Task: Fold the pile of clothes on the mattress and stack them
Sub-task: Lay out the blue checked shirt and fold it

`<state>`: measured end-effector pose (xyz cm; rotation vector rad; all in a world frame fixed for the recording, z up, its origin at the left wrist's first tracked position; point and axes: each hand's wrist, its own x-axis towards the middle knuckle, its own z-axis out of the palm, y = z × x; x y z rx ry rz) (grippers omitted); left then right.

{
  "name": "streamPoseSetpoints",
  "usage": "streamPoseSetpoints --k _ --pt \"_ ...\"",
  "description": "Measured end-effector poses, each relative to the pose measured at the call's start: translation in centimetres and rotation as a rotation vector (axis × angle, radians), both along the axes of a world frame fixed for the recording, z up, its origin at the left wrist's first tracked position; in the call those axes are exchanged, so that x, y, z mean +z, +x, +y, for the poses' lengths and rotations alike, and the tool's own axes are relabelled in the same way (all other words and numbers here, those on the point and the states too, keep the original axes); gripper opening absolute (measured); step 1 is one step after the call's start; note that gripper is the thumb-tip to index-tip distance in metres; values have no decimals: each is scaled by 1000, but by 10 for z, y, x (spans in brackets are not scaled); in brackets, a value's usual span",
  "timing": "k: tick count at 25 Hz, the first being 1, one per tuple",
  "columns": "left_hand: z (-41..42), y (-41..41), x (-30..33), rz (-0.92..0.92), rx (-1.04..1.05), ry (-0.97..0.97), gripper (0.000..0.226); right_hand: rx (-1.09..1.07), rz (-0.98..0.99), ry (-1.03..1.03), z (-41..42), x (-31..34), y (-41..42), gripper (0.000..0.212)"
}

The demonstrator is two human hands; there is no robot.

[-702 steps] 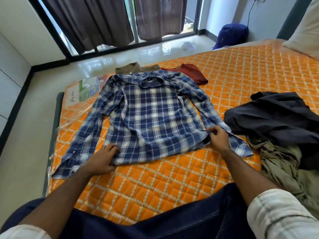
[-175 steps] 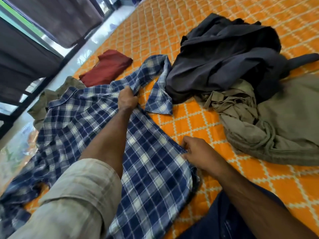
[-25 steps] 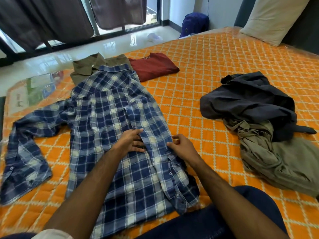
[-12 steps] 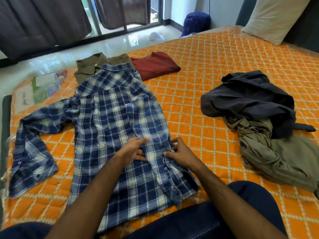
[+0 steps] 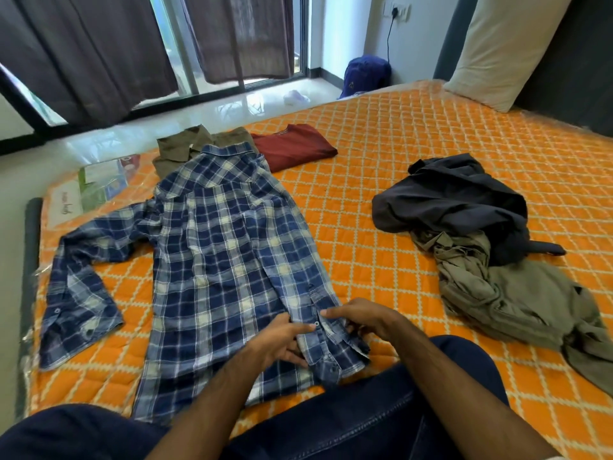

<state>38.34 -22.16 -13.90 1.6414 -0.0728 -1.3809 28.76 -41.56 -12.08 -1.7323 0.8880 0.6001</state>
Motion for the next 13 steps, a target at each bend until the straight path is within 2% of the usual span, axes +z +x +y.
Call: streamPoseSetpoints --k 2,3,6,8,9,11,12,13 --pt "6 -11 -1 -66 -2 47 52 8 -16 -41 2 -4 -13 46" --pt "9 -15 0 -98 -10 69 51 49 -23 -87 4 -5 -20 39" --pt "16 -20 7 -200 -45 88 50 167 -84 -204 6 -5 -32 41" --pt "21 -28 15 -335 -115 117 57 99 -108 -148 6 0 -39 41" --pt "22 -32 13 -565 -230 161 65 76 -115 -109 5 6 -43 41" --pt "29 -37 -2 -1323 -491 200 78 173 -185 -98 3 8 -50 33" --pt "31 -38 -7 -1583 -630 147 77 270 -209 -136 -1 3 -53 35" --pt "33 -39 -11 -1755 -785 71 70 406 -208 -201 -2 4 -56 42"
